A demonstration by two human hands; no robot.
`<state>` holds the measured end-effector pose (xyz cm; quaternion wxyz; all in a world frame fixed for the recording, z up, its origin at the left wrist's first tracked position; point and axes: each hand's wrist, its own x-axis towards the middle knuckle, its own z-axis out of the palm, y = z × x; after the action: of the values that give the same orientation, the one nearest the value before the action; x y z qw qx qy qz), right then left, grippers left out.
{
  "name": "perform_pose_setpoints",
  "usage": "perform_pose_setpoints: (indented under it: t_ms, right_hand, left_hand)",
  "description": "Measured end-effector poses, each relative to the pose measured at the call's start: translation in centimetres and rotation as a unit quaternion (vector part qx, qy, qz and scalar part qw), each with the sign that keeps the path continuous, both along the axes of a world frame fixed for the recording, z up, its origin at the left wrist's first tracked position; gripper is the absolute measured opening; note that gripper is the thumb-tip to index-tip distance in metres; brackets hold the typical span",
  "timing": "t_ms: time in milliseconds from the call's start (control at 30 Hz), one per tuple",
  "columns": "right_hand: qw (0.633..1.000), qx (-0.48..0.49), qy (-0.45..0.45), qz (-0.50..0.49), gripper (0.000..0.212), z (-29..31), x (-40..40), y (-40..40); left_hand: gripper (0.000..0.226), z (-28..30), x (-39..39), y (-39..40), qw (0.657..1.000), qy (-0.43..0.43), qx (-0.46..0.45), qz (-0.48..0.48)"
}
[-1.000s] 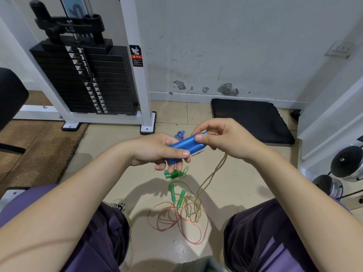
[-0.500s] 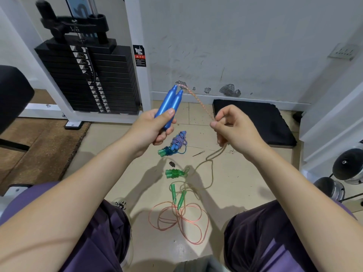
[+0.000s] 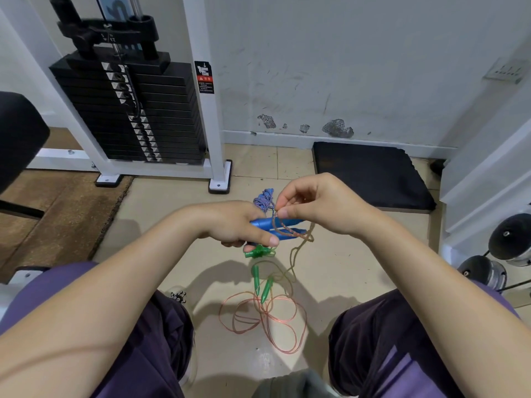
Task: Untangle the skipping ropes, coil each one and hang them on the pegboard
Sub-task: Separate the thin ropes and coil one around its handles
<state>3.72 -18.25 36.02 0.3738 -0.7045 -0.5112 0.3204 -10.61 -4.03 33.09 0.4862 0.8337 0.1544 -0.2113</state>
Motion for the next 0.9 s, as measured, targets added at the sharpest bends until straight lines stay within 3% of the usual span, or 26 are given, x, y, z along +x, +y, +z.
perform_pose_setpoints:
  t_ms: [100, 233, 467, 667, 900]
  right_hand:
    - [1.0, 0.004, 0.002, 0.014, 0.008, 0.1, -0.4, 0.1]
    - [1.0, 0.014, 0.003, 0.021, 0.009, 0.1, -0.4, 0.1]
    - [1.0, 0.018, 0.018, 0.017, 0.02, -0.3, 0.3, -0.3]
    - [0.995, -0.012, 0.096, 0.034, 0.023, -0.3, 1.2, -0.7]
    - [0.995, -0.012, 0.093, 0.019, 0.033, -0.3, 1.5, -0.8]
  left_hand:
    - [0.027, 0.3, 0.2, -0.8, 0.999, -0.016, -0.041, -0.013]
    - [0.048, 0.7, 0.3, -1.4, 0.998, -0.027, -0.057, -0.015]
    - [0.029, 0.4, 0.1, -1.1, 0.992, -0.051, -0.113, 0.02]
    - [0.021, 0.7, -0.1, 0.0, 0.975, -0.081, -0.192, 0.071]
    - [0.013, 0.5, -0.1, -0.1, 0.959, -0.109, -0.216, 0.15]
